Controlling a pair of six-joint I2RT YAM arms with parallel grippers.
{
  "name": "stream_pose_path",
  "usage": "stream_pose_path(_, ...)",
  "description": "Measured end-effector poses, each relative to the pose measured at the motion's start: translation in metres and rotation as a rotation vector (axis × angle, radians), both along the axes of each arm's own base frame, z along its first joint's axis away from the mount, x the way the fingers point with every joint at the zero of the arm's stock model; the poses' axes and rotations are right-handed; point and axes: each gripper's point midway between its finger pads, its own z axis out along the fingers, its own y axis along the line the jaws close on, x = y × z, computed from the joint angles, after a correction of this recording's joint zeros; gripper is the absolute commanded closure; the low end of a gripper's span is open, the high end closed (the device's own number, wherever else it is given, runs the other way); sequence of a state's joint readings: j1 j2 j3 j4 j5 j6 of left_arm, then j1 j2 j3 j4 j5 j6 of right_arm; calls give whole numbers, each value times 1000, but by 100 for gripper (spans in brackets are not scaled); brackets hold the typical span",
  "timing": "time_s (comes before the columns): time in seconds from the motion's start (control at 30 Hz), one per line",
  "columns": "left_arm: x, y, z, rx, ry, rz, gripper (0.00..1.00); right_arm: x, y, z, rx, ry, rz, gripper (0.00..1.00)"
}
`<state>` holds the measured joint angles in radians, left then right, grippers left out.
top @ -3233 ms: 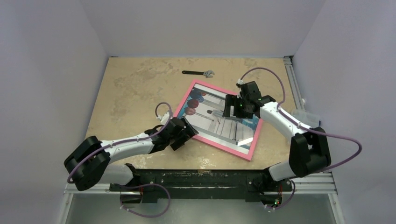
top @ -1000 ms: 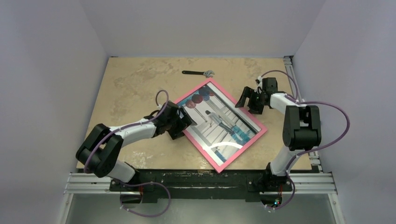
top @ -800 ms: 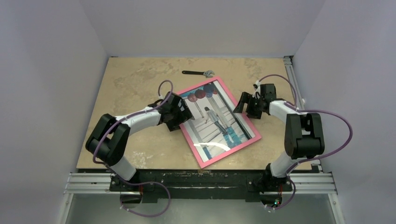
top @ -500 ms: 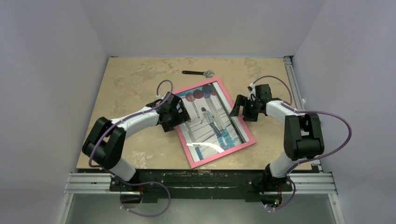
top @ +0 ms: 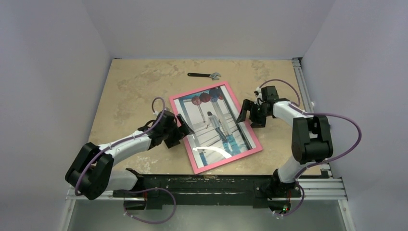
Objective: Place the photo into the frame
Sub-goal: Adjust the photo frame at the center of the board.
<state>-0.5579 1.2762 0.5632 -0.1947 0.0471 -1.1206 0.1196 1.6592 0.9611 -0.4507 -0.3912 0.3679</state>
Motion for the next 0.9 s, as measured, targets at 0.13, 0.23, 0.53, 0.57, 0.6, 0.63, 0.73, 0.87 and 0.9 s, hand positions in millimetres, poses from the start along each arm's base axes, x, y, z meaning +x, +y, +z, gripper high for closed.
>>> stream_pose_path(0.13,9,-13,2,-59,-21,-12,7,-3,0,0,4,-11,1,17)
stream_pose_path(0.23,12,-20,3,-74,-17,-27,7,-9,0,0,11,-30,2,17)
stream_pose_path(0.53,30,-27,2,-15,9,-62,7,-30,-6,0,13,-72,-7,18)
stream_pose_path(0.57,32,-27,2,-4,14,-66,7,-31,-6,0,15,-76,-6,18)
stream_pose_path(0.6,33,-27,2,7,19,-72,7,-33,-5,0,18,-80,-6,19)
stream_pose_path(0.63,35,-27,2,19,25,-77,7,-35,-5,0,23,-83,-4,19)
stream_pose_path(0.73,40,-25,1,61,27,-93,6,-40,-1,0,32,-85,1,19)
stream_pose_path(0.87,44,-19,3,107,25,-111,5,-49,6,1,43,-80,16,19)
stream_pose_path(0.9,46,-18,4,118,25,-116,5,-51,8,1,50,-79,21,19)
